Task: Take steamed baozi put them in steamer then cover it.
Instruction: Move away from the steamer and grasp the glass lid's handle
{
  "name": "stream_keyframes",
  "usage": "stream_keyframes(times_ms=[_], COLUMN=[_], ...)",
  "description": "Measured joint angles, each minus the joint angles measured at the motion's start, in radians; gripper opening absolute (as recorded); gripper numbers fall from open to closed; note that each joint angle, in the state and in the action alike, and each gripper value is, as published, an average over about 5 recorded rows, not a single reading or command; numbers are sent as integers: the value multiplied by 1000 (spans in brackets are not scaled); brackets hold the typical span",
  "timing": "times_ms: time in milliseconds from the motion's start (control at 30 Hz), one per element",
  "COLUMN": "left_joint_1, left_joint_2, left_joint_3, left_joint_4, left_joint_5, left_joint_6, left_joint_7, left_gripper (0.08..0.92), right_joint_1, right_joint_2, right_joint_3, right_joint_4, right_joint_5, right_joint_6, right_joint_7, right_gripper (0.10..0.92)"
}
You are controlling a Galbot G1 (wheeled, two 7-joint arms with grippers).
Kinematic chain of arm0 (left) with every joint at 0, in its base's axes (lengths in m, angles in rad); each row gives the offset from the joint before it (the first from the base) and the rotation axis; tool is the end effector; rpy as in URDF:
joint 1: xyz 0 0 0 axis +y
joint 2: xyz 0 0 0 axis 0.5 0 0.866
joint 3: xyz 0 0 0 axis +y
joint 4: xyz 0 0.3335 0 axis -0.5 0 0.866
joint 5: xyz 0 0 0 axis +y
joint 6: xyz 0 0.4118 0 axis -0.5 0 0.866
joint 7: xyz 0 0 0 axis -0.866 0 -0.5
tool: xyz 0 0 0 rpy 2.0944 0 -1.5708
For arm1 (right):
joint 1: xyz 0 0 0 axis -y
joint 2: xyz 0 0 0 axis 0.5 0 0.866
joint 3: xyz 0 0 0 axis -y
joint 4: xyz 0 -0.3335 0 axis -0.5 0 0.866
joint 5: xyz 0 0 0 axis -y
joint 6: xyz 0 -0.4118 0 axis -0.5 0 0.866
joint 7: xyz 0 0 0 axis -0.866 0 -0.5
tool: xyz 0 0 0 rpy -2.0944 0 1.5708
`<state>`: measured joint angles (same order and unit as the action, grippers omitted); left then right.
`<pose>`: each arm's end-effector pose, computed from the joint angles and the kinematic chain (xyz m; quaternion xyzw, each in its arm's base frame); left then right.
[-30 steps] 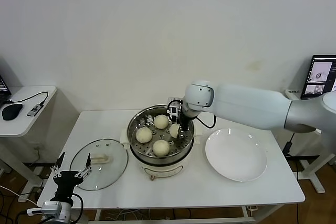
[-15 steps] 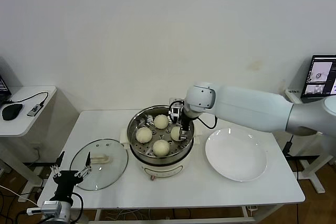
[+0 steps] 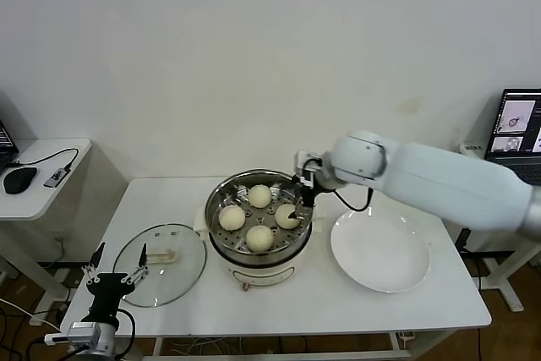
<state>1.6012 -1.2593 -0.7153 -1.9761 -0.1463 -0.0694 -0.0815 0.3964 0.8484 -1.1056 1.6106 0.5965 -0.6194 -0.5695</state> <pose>0.2419 0.1211 -0.3152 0.0536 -0.9923 -0.1097 0.0182 0.5023 0.0985 -0.0885 0.4892 -0.6928 0.4596 0.2635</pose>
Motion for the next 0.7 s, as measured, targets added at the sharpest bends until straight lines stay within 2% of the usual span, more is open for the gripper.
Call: stream_keyframes(times_ms=[167,367,533,700], left_joint_1=[-1,0,1,-1], left_joint_2=[-5,-3,-2,-2], left_joint_3=[5,5,10,25], left_joint_4=[-1,-6,-11,-12], left_joint_5=[5,2,-4,3], left_joint_6=[3,7,13,25], left_joint_7=[0,-4,-16,-29], left_gripper=[823,823,823,823], right_joint_1=[-169,-518,-847,-1143], right_joint_2=[-113,-187,-158,-51], right_joint_3=[157,487,817,1133], right_joint_4=[95,180,226,258], right_joint_5=[-8,-74,-176,-289], right_joint_6=[97,245,389,528], right_joint_7=[118,242,298,316], right_gripper=[823,823,823,823])
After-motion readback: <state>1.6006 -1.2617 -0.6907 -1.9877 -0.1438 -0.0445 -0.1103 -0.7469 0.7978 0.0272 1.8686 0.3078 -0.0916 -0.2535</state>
